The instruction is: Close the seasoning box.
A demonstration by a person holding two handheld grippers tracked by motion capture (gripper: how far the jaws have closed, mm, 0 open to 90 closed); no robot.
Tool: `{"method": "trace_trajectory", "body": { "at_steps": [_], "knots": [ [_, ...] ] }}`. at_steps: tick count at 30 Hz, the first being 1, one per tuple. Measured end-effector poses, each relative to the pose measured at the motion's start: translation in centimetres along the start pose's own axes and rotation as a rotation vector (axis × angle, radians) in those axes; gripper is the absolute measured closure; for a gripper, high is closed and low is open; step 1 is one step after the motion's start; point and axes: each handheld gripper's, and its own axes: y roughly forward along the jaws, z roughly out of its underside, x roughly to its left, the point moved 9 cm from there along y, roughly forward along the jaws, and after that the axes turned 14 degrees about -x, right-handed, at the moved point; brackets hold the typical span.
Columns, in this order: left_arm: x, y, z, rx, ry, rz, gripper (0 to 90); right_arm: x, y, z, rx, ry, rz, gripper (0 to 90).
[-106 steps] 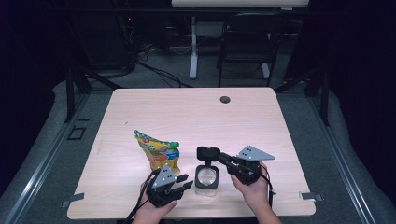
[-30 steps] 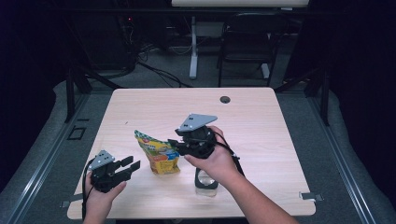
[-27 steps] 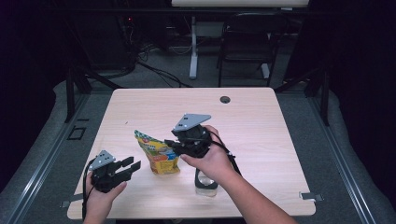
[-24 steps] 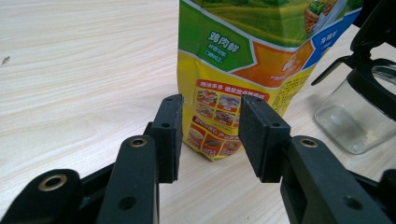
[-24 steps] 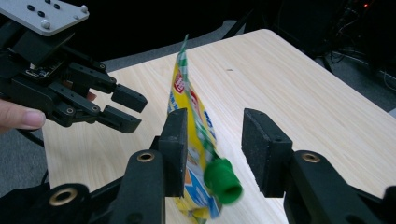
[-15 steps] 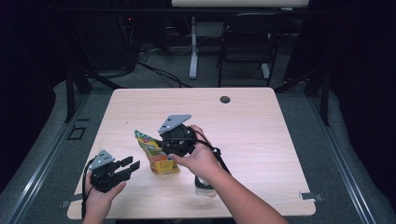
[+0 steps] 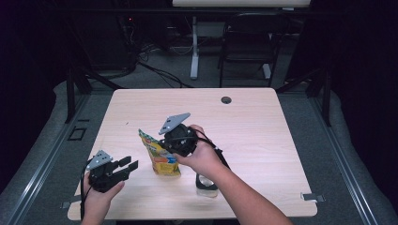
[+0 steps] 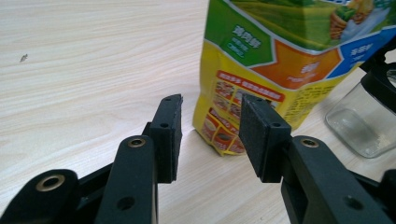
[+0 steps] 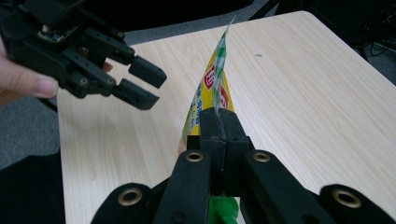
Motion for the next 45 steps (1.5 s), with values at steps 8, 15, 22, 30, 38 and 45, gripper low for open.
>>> {"method": "trace_trajectory", "body": {
  "at_steps": [8, 15, 22, 30, 38, 45],
  "knots": [
    [0.2, -0.1, 0.1, 0.006, -0.002, -0.004, 59.7, 0.4, -1.1, 0.4, 0.005, -0.019, -0.048, 90.0],
    [0.4, 0.0, 0.2, 0.001, -0.005, -0.010, 59.7, 1.1, -2.6, 1.0, 0.013, -0.044, -0.112, 90.0],
    [0.6, -0.1, 0.2, 0.010, -0.007, -0.014, 59.7, 0.4, -3.6, 1.6, 0.030, -0.047, -0.125, 89.7],
    [0.9, -0.2, 0.2, 0.004, -0.013, -0.019, 59.7, 0.7, -3.1, 1.7, 0.053, -0.023, -0.105, 78.7],
    [0.9, 0.0, 0.3, 0.007, -0.012, -0.017, 59.7, 0.9, -1.9, 0.6, 0.042, 0.020, -0.093, 76.9],
    [0.9, 0.1, 0.5, 0.011, -0.016, -0.017, 59.7, 1.4, -0.5, 0.2, 0.068, 0.029, -0.087, 76.5]
  ]
}}
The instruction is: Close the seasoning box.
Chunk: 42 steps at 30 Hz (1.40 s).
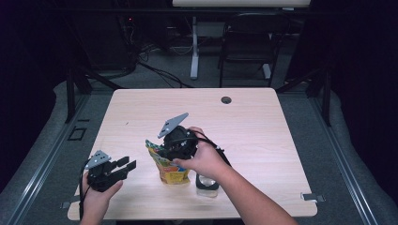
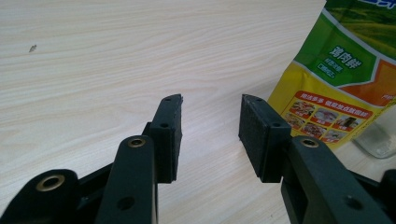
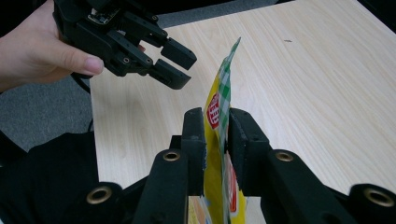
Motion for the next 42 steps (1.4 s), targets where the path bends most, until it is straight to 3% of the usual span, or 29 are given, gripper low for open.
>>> {"method": "trace_trajectory", "body": {
  "at_steps": [9, 16, 21, 28, 42],
  "knots": [
    [0.0, 0.1, 0.1, 0.004, 0.002, 0.000, 59.6, -0.3, 1.0, 0.2, 0.031, 0.007, 0.029, 75.4],
    [0.0, 0.2, 0.2, 0.008, 0.002, 0.001, 59.5, -0.4, 1.3, 0.7, 0.069, 0.019, 0.017, 74.5],
    [0.0, 0.2, 0.3, 0.010, 0.003, 0.001, 59.5, -0.3, 1.4, 0.6, 0.070, 0.011, 0.005, 79.9],
    [-0.1, 0.3, 0.3, 0.011, 0.005, 0.003, 59.5, -0.4, 1.0, 0.3, 0.063, -0.015, -0.008, 89.4],
    [-0.1, 0.2, 0.4, 0.026, 0.013, 0.013, 59.3, 0.1, 0.6, 0.5, 0.066, -0.073, -0.058, 90.0]
  ]
}}
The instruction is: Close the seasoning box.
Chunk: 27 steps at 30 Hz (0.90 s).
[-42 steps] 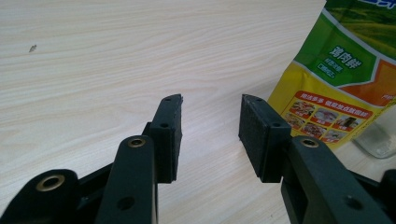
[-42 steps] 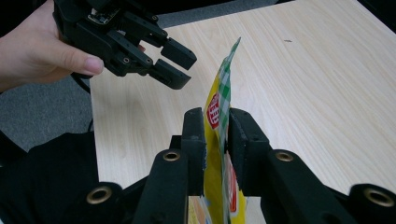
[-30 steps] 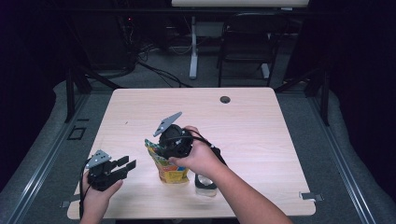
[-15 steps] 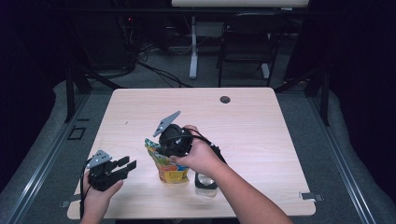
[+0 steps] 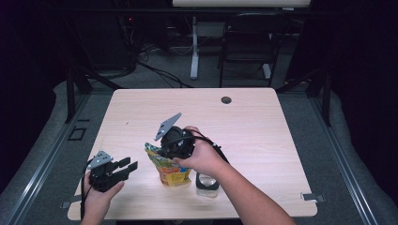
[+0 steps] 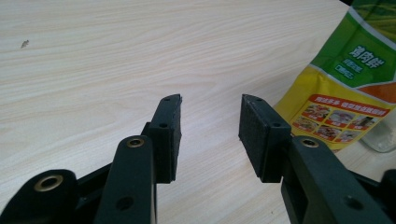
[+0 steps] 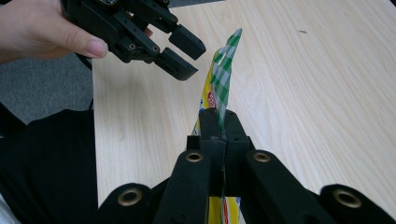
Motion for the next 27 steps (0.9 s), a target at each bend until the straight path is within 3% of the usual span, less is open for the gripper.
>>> {"method": "trace_trajectory", "body": {
  "at_steps": [5, 16, 27],
  "knots": [
    [-0.2, 0.2, 0.0, -0.012, -0.005, 0.003, 59.2, 0.2, -0.4, -0.1, -0.020, -0.004, -0.005, 90.0],
    [-1.0, 0.6, 0.3, -0.010, 0.013, 0.053, 60.0, 0.8, -1.9, -0.9, -0.069, -0.022, -0.020, 90.0],
    [-1.5, 0.8, 0.5, 0.000, 0.016, 0.073, 59.9, 0.8, -4.0, -1.5, -0.153, -0.017, -0.018, 90.0]
  ]
}}
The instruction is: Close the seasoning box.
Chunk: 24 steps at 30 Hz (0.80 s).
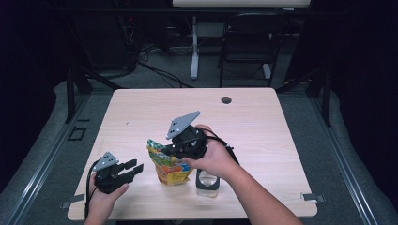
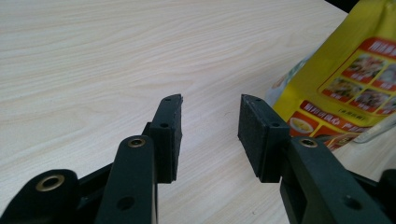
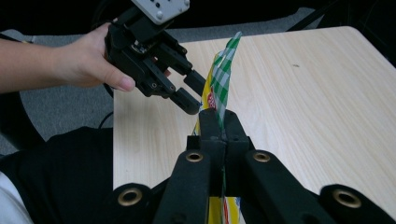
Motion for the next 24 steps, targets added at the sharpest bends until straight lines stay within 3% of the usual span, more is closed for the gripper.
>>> {"method": "trace_trajectory", "body": {
  "at_steps": [5, 10, 15, 24],
  "knots": [
    [-0.1, 0.2, 0.2, 0.002, 0.003, 0.004, 59.9, 0.0, -1.0, -0.6, -0.029, -0.004, -0.002, 90.0],
    [-0.7, 0.9, 0.9, 0.014, 0.015, 0.035, 60.2, -0.1, -1.6, -1.0, -0.052, 0.003, 0.000, 90.0],
    [-1.2, 1.4, 1.2, 0.001, 0.042, 0.055, 60.8, -0.2, -2.0, -1.6, -0.072, 0.006, -0.002, 90.0],
    [-1.7, 2.0, 1.5, -0.026, 0.035, 0.107, 60.9, 0.1, -2.6, -3.0, -0.098, -0.005, 0.005, 90.0]
  ]
}}
